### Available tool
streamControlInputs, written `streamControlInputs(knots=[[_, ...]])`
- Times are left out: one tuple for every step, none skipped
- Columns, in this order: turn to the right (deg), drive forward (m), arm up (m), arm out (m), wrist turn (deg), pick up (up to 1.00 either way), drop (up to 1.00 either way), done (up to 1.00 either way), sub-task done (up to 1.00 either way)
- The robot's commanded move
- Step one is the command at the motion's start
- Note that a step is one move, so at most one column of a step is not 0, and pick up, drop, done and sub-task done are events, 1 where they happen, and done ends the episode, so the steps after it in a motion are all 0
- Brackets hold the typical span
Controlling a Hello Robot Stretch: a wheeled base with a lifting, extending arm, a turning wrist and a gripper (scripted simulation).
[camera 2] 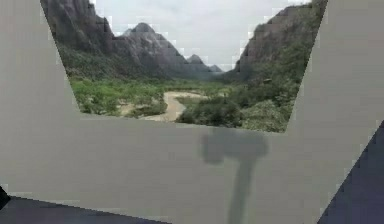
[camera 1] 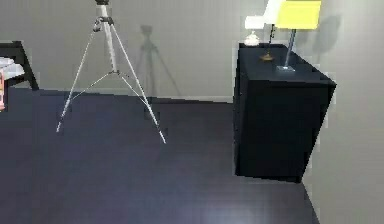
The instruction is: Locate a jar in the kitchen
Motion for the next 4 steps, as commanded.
streamControlInputs(knots=[[3.0,0.00,0.00,0.00,0.0,0.00,0.00,0.00,0.00],[0.0,0.15,0.00,0.00,0.0,0.00,0.00,0.00,0.00],[-45.0,0.00,0.00,0.00,0.0,0.00,0.00,0.00,0.00],[-3.0,0.00,0.00,0.00,0.0,0.00,0.00,0.00,0.00]])
